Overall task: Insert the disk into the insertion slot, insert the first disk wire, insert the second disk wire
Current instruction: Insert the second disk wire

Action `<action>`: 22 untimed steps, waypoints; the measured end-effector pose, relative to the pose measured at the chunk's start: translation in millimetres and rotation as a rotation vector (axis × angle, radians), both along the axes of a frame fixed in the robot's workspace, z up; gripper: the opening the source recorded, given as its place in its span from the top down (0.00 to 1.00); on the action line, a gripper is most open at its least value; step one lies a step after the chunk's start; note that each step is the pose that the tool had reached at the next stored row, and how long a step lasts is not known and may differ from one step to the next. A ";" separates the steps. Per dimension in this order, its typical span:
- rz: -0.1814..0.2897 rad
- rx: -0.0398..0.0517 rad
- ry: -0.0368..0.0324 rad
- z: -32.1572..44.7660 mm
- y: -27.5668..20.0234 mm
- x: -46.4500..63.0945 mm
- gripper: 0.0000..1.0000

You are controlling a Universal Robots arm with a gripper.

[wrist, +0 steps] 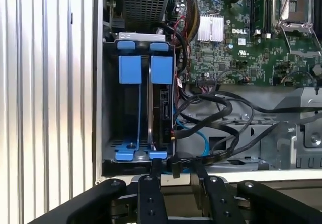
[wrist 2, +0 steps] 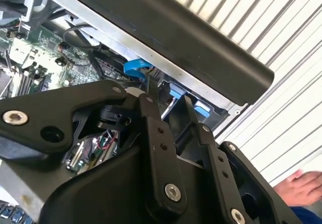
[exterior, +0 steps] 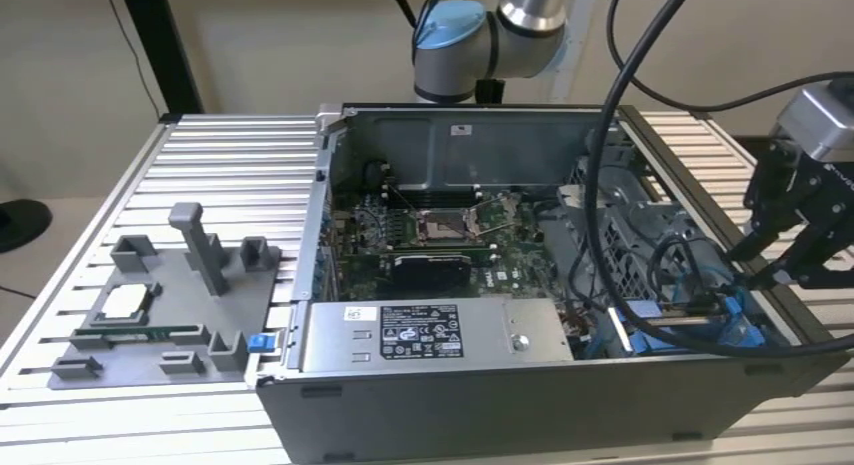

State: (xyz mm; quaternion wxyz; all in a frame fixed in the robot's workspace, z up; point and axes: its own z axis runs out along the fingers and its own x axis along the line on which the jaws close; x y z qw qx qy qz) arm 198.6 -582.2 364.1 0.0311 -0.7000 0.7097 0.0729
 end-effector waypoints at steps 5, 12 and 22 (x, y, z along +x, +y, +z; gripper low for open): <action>0.000 0.0638 -0.0007 -0.6 -4.6 0.0 0.00; 0.000 0.0688 0.0015 -2.2 -14.2 0.1 0.00; 0.000 0.0687 0.0023 -4.1 -15.7 0.1 1.00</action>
